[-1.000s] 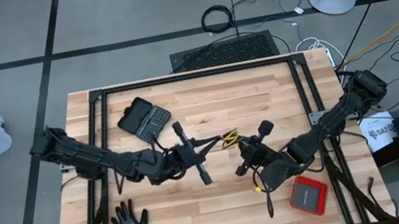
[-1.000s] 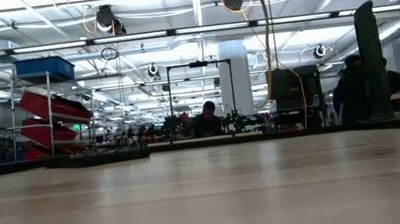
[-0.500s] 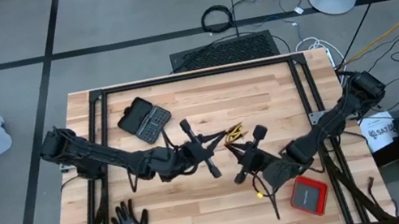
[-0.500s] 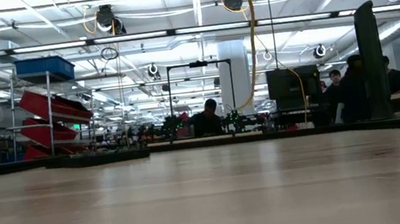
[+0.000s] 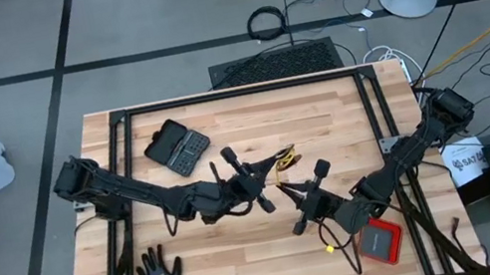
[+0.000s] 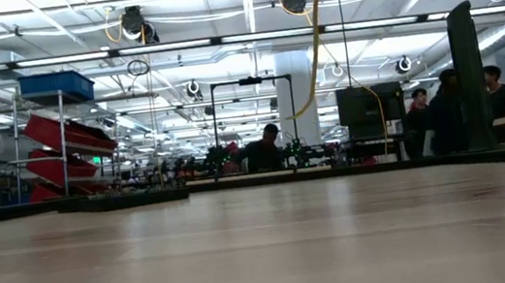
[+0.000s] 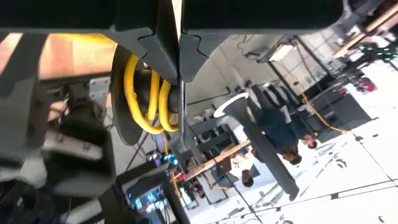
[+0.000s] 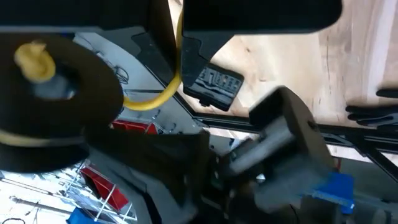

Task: Coil cords
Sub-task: Coil the yellow wire onto the spool

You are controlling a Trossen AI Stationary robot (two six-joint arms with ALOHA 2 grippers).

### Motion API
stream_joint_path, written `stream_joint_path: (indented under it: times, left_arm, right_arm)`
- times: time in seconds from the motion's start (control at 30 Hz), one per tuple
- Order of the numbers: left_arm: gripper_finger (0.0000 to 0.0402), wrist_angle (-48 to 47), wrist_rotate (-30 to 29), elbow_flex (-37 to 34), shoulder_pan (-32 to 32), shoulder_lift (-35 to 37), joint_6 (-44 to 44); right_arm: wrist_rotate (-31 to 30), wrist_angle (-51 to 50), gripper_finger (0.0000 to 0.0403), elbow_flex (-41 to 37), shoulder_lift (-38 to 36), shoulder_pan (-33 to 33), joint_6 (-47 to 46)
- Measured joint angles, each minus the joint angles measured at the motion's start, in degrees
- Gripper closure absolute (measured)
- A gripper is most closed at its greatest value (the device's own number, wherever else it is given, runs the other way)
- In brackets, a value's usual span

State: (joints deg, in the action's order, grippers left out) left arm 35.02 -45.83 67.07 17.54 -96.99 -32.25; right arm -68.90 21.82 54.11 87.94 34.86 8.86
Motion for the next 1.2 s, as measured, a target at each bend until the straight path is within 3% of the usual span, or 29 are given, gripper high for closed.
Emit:
stream_joint_path:
  times: [0.4, 0.87, 1.2]
  left_arm:
    - [0.0401, -4.5, -1.4, 0.0, -0.1, -0.4, -5.9]
    - [0.0401, -6.6, -1.6, 0.0, 0.6, -0.4, -8.9]
    - [0.0401, -7.1, 3.2, 0.0, 2.5, -0.4, -12.2]
  right_arm:
    - [-1.2, 4.6, 0.0402, 0.0, -0.2, 3.0, 7.1]
    - [-20.8, 5.2, 0.0402, 0.0, -3.0, 10.4, 18.4]
    - [-21.1, 3.8, 0.0402, 0.0, -3.0, 9.2, 19.4]
